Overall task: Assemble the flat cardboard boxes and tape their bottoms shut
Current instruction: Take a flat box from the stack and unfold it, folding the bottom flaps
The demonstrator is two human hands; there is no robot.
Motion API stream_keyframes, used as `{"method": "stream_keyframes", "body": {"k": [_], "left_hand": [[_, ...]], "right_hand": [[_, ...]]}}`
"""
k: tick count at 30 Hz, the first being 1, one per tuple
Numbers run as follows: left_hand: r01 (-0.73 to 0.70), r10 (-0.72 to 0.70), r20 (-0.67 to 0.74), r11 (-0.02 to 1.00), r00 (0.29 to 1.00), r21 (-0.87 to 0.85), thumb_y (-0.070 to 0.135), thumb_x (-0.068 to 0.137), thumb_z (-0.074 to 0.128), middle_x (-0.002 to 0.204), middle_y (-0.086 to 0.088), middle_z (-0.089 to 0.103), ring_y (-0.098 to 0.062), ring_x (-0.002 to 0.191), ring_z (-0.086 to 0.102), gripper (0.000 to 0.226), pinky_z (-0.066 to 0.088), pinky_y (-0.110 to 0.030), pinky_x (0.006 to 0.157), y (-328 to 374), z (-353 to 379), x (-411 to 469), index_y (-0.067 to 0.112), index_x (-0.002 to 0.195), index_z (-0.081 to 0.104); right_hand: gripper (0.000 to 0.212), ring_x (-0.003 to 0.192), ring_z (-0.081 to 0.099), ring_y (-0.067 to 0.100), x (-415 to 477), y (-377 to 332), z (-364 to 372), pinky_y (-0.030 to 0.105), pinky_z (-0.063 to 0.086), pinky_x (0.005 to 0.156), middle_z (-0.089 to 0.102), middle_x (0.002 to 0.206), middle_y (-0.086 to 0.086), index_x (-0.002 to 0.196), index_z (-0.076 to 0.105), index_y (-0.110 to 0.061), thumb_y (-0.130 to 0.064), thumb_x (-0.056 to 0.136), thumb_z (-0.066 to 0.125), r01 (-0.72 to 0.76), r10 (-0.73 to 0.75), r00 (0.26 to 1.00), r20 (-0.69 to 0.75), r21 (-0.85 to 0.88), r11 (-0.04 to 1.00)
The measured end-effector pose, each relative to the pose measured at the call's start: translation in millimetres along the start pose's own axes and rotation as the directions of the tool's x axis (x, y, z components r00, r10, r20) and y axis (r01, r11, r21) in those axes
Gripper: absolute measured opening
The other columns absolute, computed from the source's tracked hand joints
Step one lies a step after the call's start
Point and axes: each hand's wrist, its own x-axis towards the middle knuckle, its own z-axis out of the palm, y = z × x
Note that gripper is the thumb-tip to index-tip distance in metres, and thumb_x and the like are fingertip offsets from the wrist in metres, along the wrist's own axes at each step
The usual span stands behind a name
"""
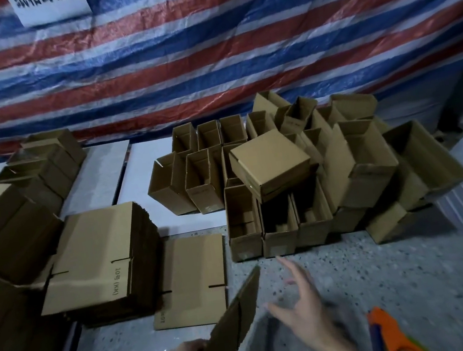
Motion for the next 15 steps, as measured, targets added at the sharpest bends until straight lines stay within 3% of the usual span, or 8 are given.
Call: {"method": "stream_keyframes", "body": {"k": [2,3,4,6,9,12,15], "left_hand": [[0.087,-0.065,-0.155,0.986,0.986,0.14,0.008,0.098,0.055,0.109,0.009,0.066,0.001,0.099,0.057,0.033,0.045,-0.015,0.092,13,0,1,0.034,0.117,0.065],[0.108,-0.054,-0.246,0.971,0.968,0.212,0.023,0.097,0.06,0.112,0.019,0.064,0.004,0.101,0.057,0.029,0.045,-0.016,0.095,14,-2,4,0.043,0.118,0.064],[0.111,-0.037,-0.3,0.966,0.953,0.234,0.028,0.094,0.063,0.11,0.022,0.065,0.005,0.099,0.059,0.027,0.047,-0.017,0.091,16,0,12,0.046,0.115,0.066],[0.079,0.012,-0.3,0.954,0.954,0.288,0.03,0.091,0.064,0.101,0.022,0.069,0.004,0.093,0.062,0.021,0.049,-0.016,0.08,23,7,28,0.046,0.104,0.069],[0.067,0.002,-0.373,0.983,0.928,0.173,0.036,0.09,0.068,0.09,0.017,0.068,0.002,0.082,0.062,0.002,0.051,-0.019,0.069,36,16,50,0.037,0.092,0.068],[0.057,-0.061,-0.519,0.998,0.852,-0.023,0.039,0.081,0.079,0.087,0.01,0.068,-0.004,0.079,0.063,0.02,0.056,-0.029,0.074,31,41,69,0.027,0.088,0.064],[0.033,-0.13,-0.639,0.986,0.758,-0.162,0.044,0.077,0.081,0.109,0.006,0.06,-0.01,0.093,0.06,0.043,0.054,-0.032,0.083,22,71,79,0.025,0.106,0.056]], "right_hand": [[0.09,0.129,0.032,-0.006,4,7,-21,0.023,0.055,0.089,0.016,0.147,-0.032,0.144,0.038,-0.052,-0.026,0.074,0.088,0.029,-0.024,0.999,0.049,-0.106,0.994],[0.083,0.132,0.028,-0.007,5,12,-30,0.025,0.052,0.098,0.015,0.148,-0.032,0.141,0.041,-0.054,-0.03,0.075,0.087,0.035,-0.015,0.995,0.103,-0.188,0.981],[0.07,0.133,0.028,-0.006,7,18,-37,0.028,0.045,0.107,0.019,0.148,-0.028,0.135,0.05,-0.052,-0.034,0.077,0.084,0.038,0.002,0.988,0.153,-0.258,0.965],[0.039,0.128,0.039,-0.001,7,33,-50,0.028,0.04,0.111,0.035,0.135,-0.023,0.115,0.067,-0.042,-0.037,0.079,0.082,0.024,0.028,0.987,0.159,-0.315,0.949],[0.021,0.107,0.05,0.001,4,56,-62,0.027,0.047,0.099,0.041,0.112,-0.021,0.092,0.069,-0.035,-0.039,0.077,0.084,-0.042,0.033,0.999,-0.031,-0.352,0.935],[0.035,0.091,0.053,0.001,-3,72,-68,0.019,0.047,0.079,0.042,0.104,-0.017,0.078,0.057,-0.038,-0.061,0.069,0.081,-0.138,0.115,0.99,-0.078,-0.456,0.879],[0.048,0.084,0.053,0.002,-8,77,-61,0.024,0.05,0.073,0.039,0.1,-0.016,0.071,0.047,-0.035,-0.075,0.065,0.073,-0.184,0.145,0.983,-0.115,-0.539,0.822]]}}
